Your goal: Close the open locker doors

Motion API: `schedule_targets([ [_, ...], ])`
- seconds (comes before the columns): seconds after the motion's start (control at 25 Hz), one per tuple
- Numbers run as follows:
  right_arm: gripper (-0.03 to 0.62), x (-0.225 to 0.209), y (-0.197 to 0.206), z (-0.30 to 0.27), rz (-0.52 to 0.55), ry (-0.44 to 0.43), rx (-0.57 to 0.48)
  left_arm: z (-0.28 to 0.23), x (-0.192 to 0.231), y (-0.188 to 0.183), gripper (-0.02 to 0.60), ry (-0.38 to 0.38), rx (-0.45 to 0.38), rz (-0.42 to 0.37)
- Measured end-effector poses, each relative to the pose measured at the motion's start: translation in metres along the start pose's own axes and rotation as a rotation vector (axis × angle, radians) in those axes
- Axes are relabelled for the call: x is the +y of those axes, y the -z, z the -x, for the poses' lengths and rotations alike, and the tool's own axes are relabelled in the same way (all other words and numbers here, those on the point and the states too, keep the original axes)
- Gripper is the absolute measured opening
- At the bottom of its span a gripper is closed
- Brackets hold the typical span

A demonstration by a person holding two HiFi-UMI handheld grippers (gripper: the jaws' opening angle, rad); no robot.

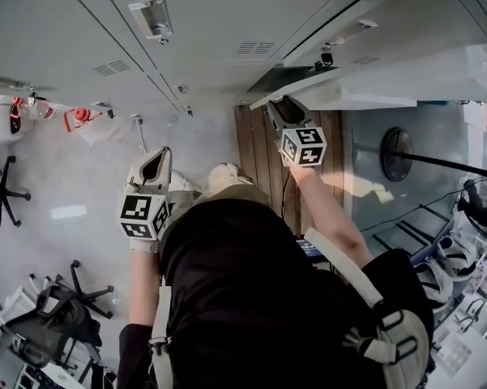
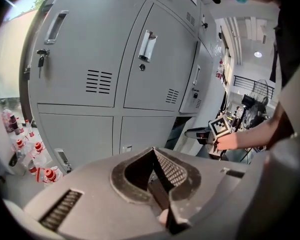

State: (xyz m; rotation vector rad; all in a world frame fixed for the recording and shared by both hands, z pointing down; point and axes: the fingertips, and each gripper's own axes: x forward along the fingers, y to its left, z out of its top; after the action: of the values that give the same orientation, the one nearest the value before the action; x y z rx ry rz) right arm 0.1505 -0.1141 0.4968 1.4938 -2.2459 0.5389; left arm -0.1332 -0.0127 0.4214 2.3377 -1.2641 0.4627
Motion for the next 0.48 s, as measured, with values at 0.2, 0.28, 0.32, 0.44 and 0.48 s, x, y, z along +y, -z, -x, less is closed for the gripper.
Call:
schedule_targets([
  [0.2,0.19,-0.002,-0.009,-0.021,0.026,-0.028,0.007,0.002,0.007,0.001,0.008,-0.047,-0.01,0.025],
  [0.28,0.189,-0.003,-0.012,-0.029,0.036,-0.04,0.011,0.003,0.01,0.002,0.008,-0.066,-0.012,0.035],
  [0.32,0.189,-0.003,-0.014,-0.032,0.041,-0.046,0.012,0.004,0.011,0.003,0.008,-0.075,-0.013,0.04],
  [0.44,0.189,-0.004,-0.017,-0.042,0.053,-0.06,0.015,0.005,0.014,0.005,0.008,-0.102,-0.016,0.054],
  [0.48,0.189,-0.004,-0.018,-0.045,0.055,-0.064,0.016,0.006,0.015,0.006,0.008,-0.11,-0.017,0.059],
])
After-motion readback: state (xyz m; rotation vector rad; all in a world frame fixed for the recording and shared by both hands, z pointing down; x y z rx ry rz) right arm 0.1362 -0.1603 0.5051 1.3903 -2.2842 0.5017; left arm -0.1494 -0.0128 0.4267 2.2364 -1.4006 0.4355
